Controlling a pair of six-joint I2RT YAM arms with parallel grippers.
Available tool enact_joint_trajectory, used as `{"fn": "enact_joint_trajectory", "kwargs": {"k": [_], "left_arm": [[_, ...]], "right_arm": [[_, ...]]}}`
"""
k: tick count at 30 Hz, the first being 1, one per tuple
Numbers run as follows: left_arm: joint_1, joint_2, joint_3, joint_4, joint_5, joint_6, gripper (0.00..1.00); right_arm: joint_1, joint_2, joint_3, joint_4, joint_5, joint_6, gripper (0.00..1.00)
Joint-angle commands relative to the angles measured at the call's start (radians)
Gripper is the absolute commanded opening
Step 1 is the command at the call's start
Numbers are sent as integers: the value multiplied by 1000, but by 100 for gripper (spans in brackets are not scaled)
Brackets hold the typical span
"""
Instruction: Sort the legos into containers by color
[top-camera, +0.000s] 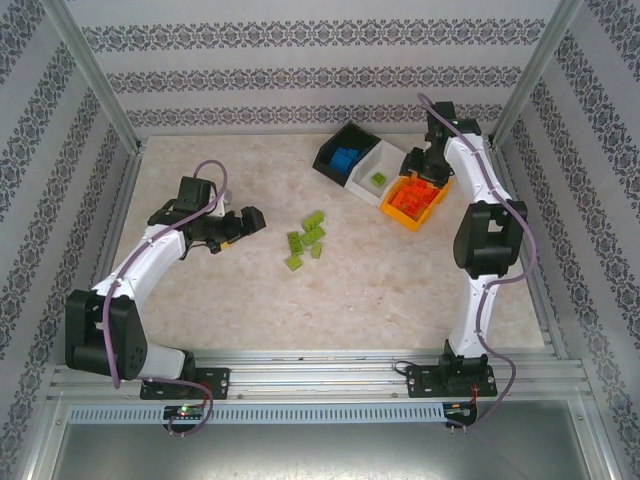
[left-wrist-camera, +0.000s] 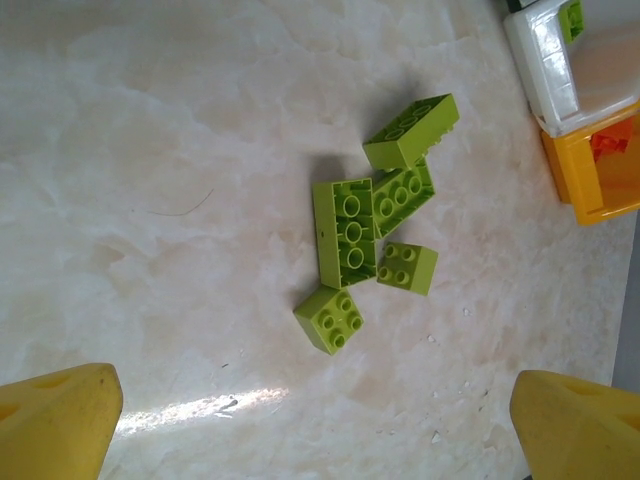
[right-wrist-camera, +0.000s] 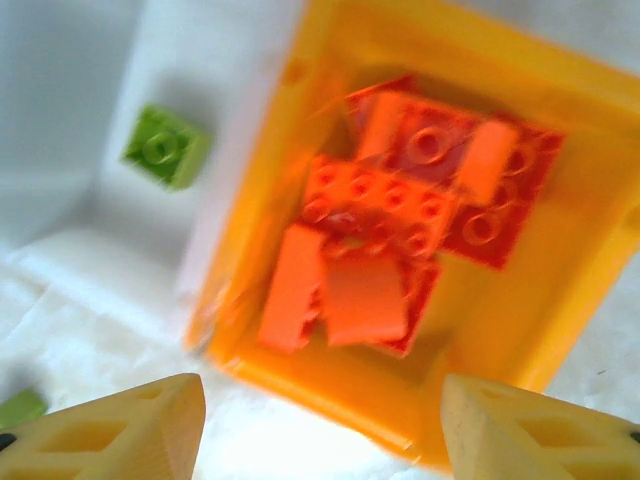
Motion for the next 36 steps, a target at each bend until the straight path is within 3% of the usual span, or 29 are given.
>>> {"fn": "enact_joint_trajectory", "kwargs": {"k": [1, 8, 12, 21, 32, 36], "left_arm": [[-9, 21, 25, 32, 5, -1, 100], [-9, 1, -5, 60, 15, -26, 100], [-8, -42, -29, 32, -6, -16, 100], [-7, -127, -62, -23, -41, -11, 100], [-3, -163, -61, -92, -68, 17, 100], [-1, -158, -54, -96, -73, 21, 100]], "right_arm": [[127, -86, -70, 14, -131, -10, 67], [364, -10, -92, 31, -233, -48, 79], [434, 95, 16, -32, -176, -49, 85], [486, 270, 144, -44, -161, 121, 88], [505, 421, 306, -63, -107, 171, 88], [505, 456, 354, -77, -91, 185, 78]]}}
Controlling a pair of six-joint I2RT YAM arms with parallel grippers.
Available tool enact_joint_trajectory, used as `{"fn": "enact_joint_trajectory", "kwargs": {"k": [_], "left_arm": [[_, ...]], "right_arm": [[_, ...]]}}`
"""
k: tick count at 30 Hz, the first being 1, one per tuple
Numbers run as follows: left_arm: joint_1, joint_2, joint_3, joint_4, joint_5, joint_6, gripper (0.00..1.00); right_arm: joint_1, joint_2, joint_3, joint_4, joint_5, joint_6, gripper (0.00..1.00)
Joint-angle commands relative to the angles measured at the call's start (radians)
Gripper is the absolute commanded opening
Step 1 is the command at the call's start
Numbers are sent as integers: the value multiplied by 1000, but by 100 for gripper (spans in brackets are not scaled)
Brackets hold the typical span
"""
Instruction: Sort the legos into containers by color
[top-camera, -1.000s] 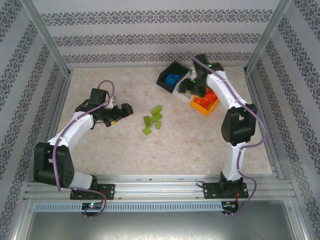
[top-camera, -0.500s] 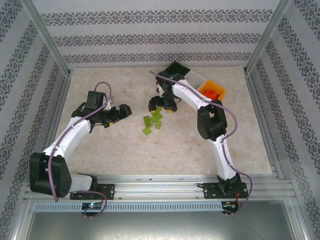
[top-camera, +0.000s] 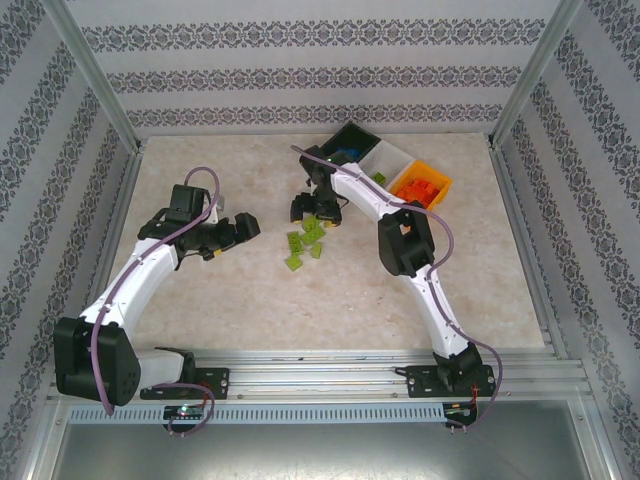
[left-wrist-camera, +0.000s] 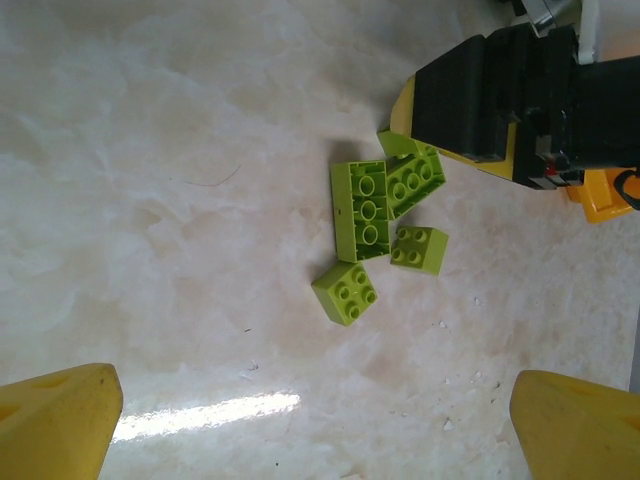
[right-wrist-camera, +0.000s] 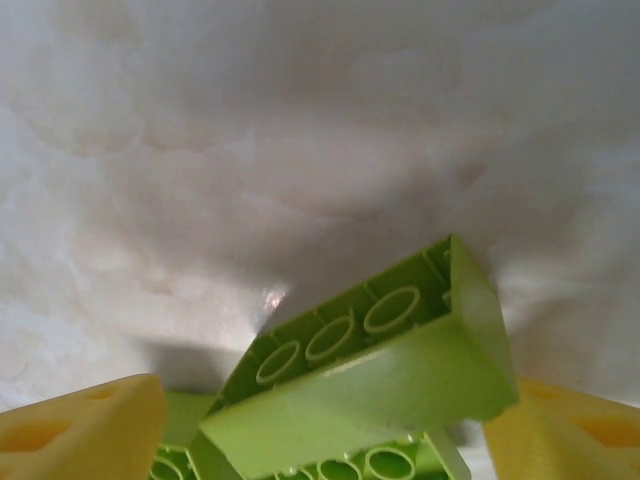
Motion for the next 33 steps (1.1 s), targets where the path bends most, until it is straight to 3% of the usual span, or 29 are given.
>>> {"fn": "enact_joint_trajectory", "kwargs": {"k": [1, 10, 17, 19, 23, 25, 26, 33], "left_arm": [[-2, -17, 2, -40, -20, 27, 100], [2, 4, 10, -31, -14, 32, 100], [5, 7, 1, -14, -8, 31, 100], [5, 9, -1, -9, -7, 30, 100], [6, 13, 0, -3, -5, 30, 100], [6, 19, 4, -5, -2, 30, 100], [7, 22, 7, -7, -1, 29, 100], [10, 22, 24, -45, -8, 51, 100]], "right_arm": [[10, 32, 56, -37, 43, 31, 75], [0, 46, 97, -37, 82, 38, 47], [-37, -3, 46, -32, 107, 24, 42], [-50, -13, 39, -31, 97, 19, 46], [-57, -21, 58, -24, 89, -24, 73], [-55, -11, 85, -28, 80, -61, 94], [-54, -3, 102, -33, 78, -83, 98], [-41, 69, 183, -53, 67, -237, 98]]}}
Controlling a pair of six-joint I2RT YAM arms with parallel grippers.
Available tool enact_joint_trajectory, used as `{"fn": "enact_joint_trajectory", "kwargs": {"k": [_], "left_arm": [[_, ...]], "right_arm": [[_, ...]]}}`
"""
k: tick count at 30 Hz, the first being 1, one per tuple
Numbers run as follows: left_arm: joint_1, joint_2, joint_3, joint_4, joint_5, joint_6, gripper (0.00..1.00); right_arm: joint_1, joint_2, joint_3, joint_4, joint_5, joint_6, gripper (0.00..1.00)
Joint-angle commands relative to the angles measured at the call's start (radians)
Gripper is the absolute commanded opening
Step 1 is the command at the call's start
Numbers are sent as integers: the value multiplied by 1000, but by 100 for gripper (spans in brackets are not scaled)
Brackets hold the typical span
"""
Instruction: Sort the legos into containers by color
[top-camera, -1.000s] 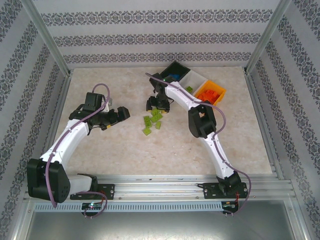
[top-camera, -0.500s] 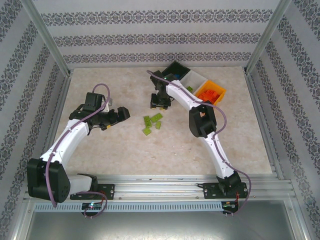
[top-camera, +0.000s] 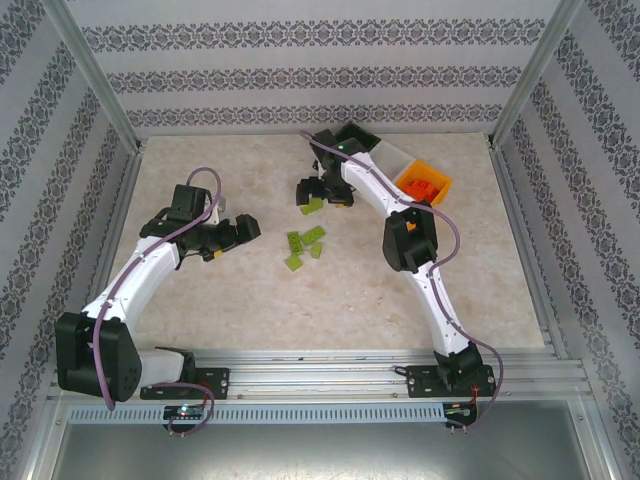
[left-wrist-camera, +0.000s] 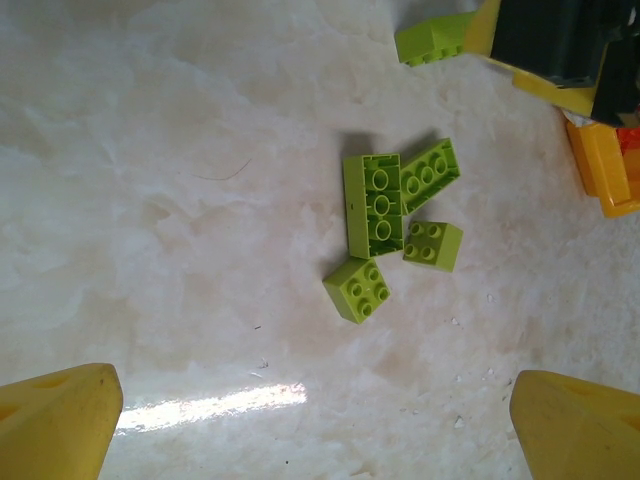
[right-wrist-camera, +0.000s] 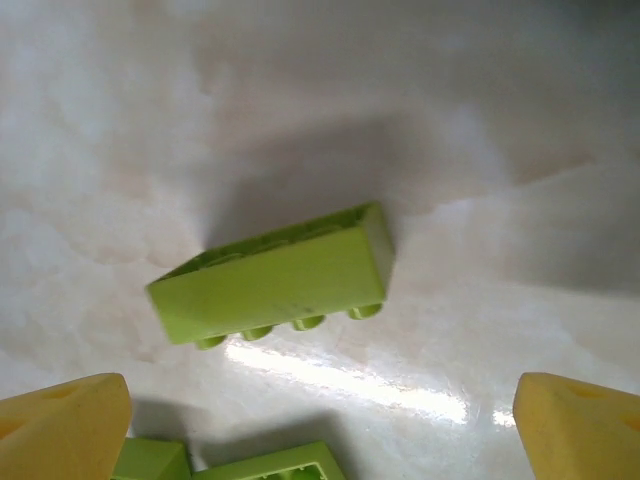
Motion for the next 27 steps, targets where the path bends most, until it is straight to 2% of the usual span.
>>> {"fn": "enact_joint_trajectory", "kwargs": {"k": [1, 6, 14, 19, 24, 27], "left_arm": [[9, 0, 26, -47, -7, 39, 100], [16, 3, 40, -71, -8, 47, 100], [20, 21, 70, -91, -5, 55, 100], [21, 25, 74, -96, -2, 60, 100], [25, 26, 71, -101, -1, 63, 100], [27, 26, 67, -95, 1, 60, 100]], "right_arm": [[18, 44, 30, -13, 6, -127, 98], [37, 70, 52, -7, 68, -213, 98], [60, 114, 107, 13, 126, -252, 96], [76, 131, 123, 31, 167, -237, 83], [77, 140, 136, 46, 173, -232, 76], [77, 139, 142, 44, 183, -232, 66]]}}
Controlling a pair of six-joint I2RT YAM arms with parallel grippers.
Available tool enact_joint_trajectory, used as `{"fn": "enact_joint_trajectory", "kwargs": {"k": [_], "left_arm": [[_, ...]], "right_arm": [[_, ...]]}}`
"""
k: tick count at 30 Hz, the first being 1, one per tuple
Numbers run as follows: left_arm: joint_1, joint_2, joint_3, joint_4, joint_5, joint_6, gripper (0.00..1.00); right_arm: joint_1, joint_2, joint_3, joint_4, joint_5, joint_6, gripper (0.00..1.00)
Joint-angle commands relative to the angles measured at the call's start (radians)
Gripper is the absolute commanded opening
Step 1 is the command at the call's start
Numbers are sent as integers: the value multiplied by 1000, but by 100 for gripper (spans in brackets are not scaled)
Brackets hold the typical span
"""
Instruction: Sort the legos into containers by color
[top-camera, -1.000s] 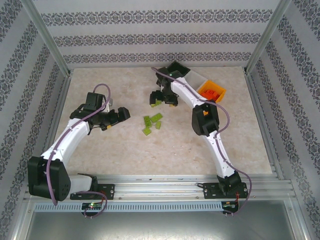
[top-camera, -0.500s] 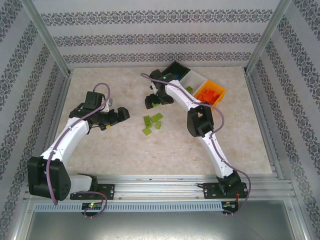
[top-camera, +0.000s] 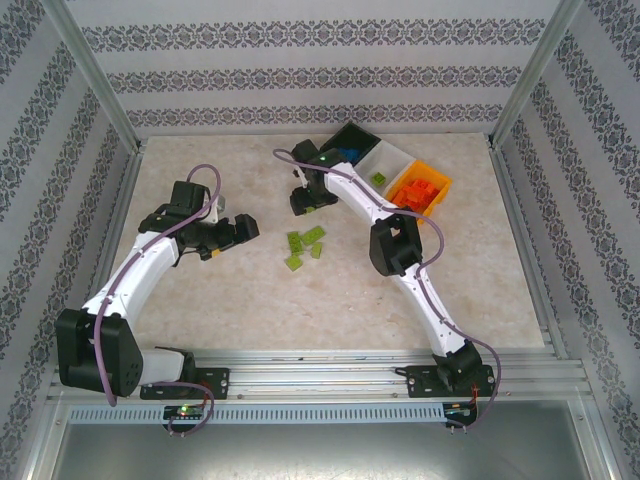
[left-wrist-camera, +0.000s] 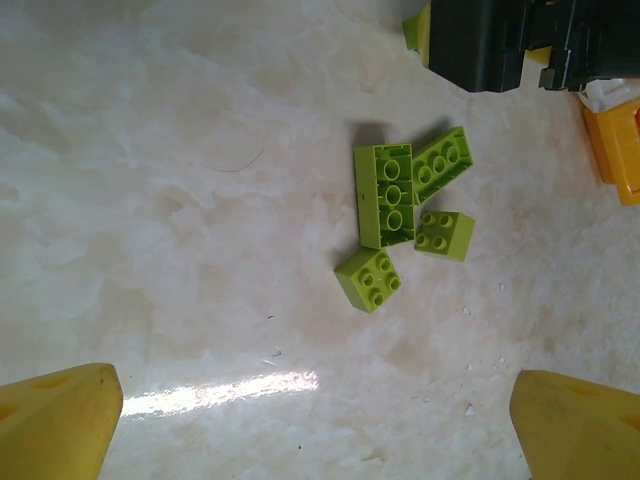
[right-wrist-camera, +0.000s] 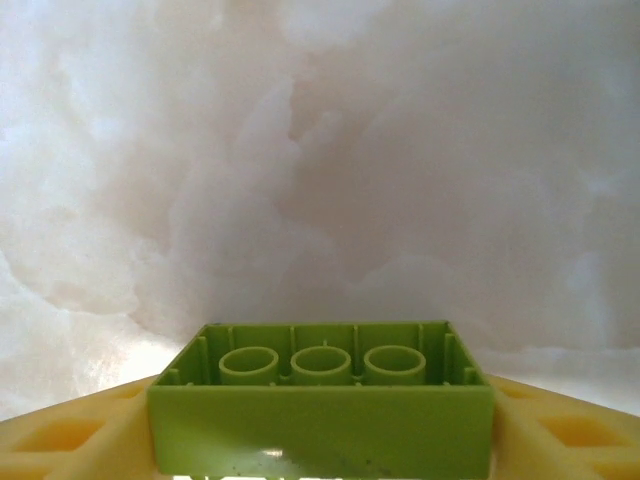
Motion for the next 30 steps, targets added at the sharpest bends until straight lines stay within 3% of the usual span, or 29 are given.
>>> {"fn": "enact_joint_trajectory", "kwargs": {"k": [1, 9, 17, 23, 30], "left_arm": [[13, 3, 19, -24, 0, 17, 100], [15, 12, -1, 30, 10, -11, 100], [-1, 47, -15, 110, 37, -49, 100], [-81, 103, 22, 113, 22, -33, 100], [-211, 220, 134, 28, -18, 27, 100]], "right_arm": [[8, 18, 33, -4, 37, -1, 63], [-13, -70, 4, -43, 68, 17, 58], [-146, -316, -201, -5, 25, 98, 58], [-262, -366, -258, -8, 32, 95, 58], [-380, -285, -176, -6, 22, 124, 59]]}}
